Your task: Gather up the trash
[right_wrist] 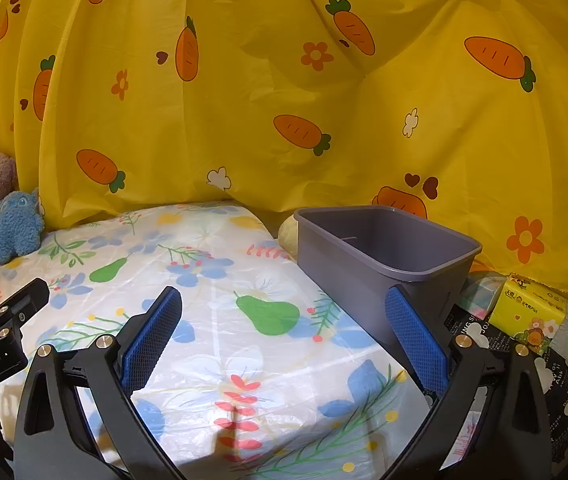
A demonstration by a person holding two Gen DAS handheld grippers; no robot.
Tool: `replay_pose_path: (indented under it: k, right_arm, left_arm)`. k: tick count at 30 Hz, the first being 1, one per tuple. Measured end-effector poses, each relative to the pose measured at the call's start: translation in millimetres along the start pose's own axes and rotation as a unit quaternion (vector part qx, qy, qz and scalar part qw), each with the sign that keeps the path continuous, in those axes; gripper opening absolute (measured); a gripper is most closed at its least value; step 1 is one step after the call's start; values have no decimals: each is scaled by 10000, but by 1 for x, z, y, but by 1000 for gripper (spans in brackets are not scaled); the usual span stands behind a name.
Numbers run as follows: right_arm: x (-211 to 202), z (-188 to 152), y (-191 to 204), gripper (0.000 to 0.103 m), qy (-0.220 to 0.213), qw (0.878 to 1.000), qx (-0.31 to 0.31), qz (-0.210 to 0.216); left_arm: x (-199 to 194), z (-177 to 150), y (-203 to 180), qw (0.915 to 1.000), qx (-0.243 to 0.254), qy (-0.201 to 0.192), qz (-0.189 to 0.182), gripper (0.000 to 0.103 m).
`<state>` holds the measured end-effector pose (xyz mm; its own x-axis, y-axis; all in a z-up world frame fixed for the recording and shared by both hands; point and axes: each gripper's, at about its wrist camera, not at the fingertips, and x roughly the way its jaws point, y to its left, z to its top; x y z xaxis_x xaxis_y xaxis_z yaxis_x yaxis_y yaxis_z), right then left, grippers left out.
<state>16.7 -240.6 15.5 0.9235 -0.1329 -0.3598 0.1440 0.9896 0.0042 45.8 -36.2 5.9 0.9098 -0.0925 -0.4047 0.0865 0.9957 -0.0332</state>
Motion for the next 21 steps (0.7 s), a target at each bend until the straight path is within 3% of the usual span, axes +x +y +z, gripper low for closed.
replay_pose_path:
  k: [21]
  right_arm:
    - [0,0,-1,98,-1,10000,6,-6]
  left_arm:
    - [-2,-1,0,10000,9,1,-56,97]
